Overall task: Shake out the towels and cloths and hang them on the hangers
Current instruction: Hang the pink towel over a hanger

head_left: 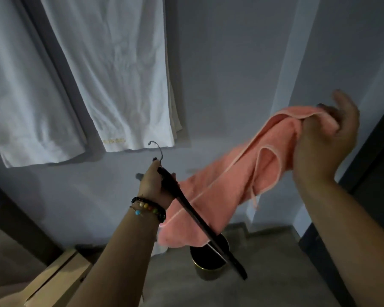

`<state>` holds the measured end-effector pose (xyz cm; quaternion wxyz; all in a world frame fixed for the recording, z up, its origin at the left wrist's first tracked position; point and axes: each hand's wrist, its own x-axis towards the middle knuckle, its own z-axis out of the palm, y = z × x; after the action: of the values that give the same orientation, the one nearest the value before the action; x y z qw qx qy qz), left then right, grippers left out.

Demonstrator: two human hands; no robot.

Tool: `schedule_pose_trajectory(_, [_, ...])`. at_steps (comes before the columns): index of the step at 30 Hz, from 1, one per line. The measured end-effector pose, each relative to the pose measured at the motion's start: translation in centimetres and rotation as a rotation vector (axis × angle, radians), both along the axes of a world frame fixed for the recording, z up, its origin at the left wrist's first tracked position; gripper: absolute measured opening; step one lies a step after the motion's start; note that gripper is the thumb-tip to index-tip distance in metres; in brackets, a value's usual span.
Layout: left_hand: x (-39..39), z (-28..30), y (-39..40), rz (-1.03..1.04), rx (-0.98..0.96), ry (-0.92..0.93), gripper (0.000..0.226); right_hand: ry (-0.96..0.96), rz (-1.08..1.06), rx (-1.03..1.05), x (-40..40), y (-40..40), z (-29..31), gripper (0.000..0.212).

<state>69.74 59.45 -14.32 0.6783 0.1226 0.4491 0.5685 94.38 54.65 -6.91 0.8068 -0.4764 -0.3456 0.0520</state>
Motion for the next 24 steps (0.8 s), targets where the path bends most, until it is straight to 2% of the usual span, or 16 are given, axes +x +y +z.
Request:
schedule_pose_trajectory(3, [-0.9,1.8,2.4,-0.033,0.092,-0.005,0.023,-0.096,-0.172,0.032,0.7,2.2,1.9,0.034])
schedule_pose_trajectory(5, [-1.2,2.9,3.7,-0.051,0.148,-0.014,0.019,-0.260,-0.173,-0.018,0.7,3.3,2.8,0.025])
schedule_pose_trajectory(7, [-0.9,4.4,4.9,-0.067,0.213,-0.043,0.016,-0.460,0.009,-0.240,-0.2,4.3,3.1,0.027])
schedule_pose_trajectory(9, [0.1,6.0,6.1,-0.080,0.274,-0.071,0.016,-0.743,0.236,-0.543,-2.1,5.4,2.0,0.047])
schedule_pose_trajectory(11, [1.5,7.7,7.8,-0.098,0.341,-0.091,0.017,-1.036,0.352,-0.775,-4.0,6.4,0.9,0.066])
schedule_pose_trajectory(12, [2.2,8.5,8.8,-0.121,0.380,-0.099,0.018,-1.135,0.363,-0.837,-4.4,7.0,0.5,0.067])
schedule_pose_trajectory(14, [3.5,10.1,10.9,-0.185,0.451,-0.120,0.017,-1.199,0.379,-0.861,-4.0,8.7,0.5,0.054])
schedule_pose_trajectory(17, [5.5,12.8,14.2,-0.233,0.540,-0.085,0.015,-1.187,0.388,-0.755,-2.4,12.0,1.8,0.035])
schedule_pose_trajectory(19, [6.8,15.0,16.1,-0.238,0.605,-0.029,0.011,-1.207,0.354,-0.675,-0.9,14.9,3.6,0.029])
schedule_pose_trajectory(20, [7.4,16.1,17.2,-0.236,0.638,0.016,0.005,-1.215,0.321,-0.635,0.0,16.6,4.8,0.028])
schedule_pose_trajectory(21, [7.9,17.0,18.4,-0.233,0.673,0.090,0.010,-1.219,0.289,-0.599,1.1,18.3,6.1,0.027])
schedule_pose_trajectory(22, [8.4,17.7,19.9,-0.217,0.715,0.238,0.021,-1.220,0.265,-0.568,2.2,20.0,7.7,0.026])
schedule_pose_trajectory(24, [9.2,19.5,22.4,-0.088,0.785,0.682,0.040,-1.224,0.240,-0.514,4.4,23.4,10.9,0.026])
